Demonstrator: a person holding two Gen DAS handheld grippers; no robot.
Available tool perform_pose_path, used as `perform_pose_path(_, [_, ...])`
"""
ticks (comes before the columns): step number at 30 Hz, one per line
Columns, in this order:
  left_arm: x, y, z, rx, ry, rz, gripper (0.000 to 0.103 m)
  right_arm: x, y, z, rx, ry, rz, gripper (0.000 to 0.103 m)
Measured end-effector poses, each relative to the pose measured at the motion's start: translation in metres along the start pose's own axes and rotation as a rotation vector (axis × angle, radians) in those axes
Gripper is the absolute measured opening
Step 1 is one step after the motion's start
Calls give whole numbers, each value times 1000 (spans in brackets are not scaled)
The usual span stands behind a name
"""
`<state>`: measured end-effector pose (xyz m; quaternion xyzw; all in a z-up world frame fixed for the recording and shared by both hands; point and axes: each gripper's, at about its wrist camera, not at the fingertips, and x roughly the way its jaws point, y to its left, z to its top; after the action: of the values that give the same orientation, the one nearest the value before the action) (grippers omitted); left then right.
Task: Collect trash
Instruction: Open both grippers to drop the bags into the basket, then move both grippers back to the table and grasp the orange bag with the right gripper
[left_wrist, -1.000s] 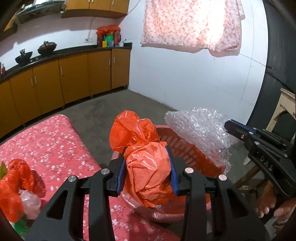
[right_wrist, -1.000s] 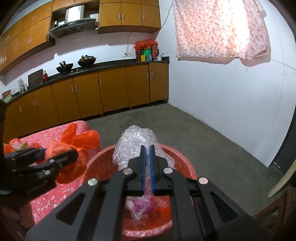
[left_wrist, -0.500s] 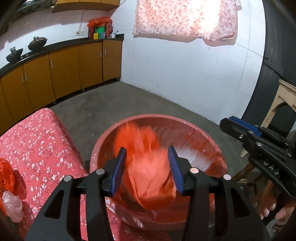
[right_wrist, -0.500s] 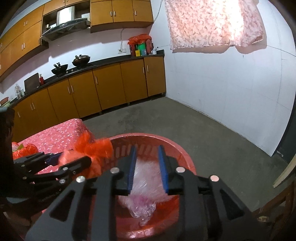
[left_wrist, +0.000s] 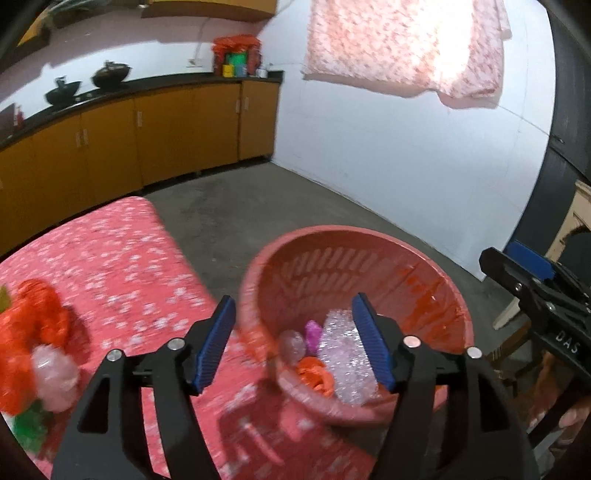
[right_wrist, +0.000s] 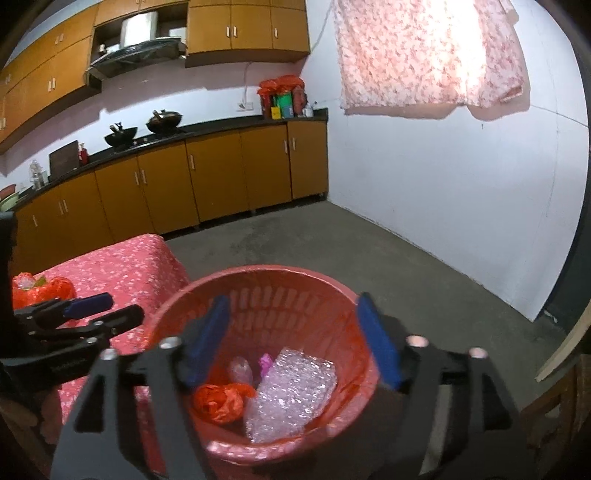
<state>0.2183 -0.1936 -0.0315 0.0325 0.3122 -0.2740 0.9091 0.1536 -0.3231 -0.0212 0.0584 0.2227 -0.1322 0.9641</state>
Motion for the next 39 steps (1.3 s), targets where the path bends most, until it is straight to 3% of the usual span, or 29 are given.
perform_pose_path(2, [-19, 10, -5, -10, -25, 34, 73, -6, 11, 0, 7, -21, 7, 96])
perform_pose_path(4, [-43, 24, -11, -22, -51, 71, 77, -7, 21, 0, 13, -21, 30, 98])
perform_pose_path(12, [-129, 80, -39, -80, -136, 268, 89, -13, 95, 2, -48, -6, 178, 99])
perform_pose_path(19, [-182, 146, -77, -158, -157, 508, 94, -16, 188, 4, -93, 37, 371, 87])
perform_pose_path(24, [-202, 188, -100, -228, -148, 615, 96, -17, 251, 0, -142, 65, 445, 81])
perform_pose_path(32, [-221, 236, -128, -316, -144, 680, 97, -14, 315, -5, -197, 94, 486, 80])
perform_pose_path(39, [-221, 249, -132, -347, -134, 680, 97, 2, 348, -12, -270, 119, 433, 70])
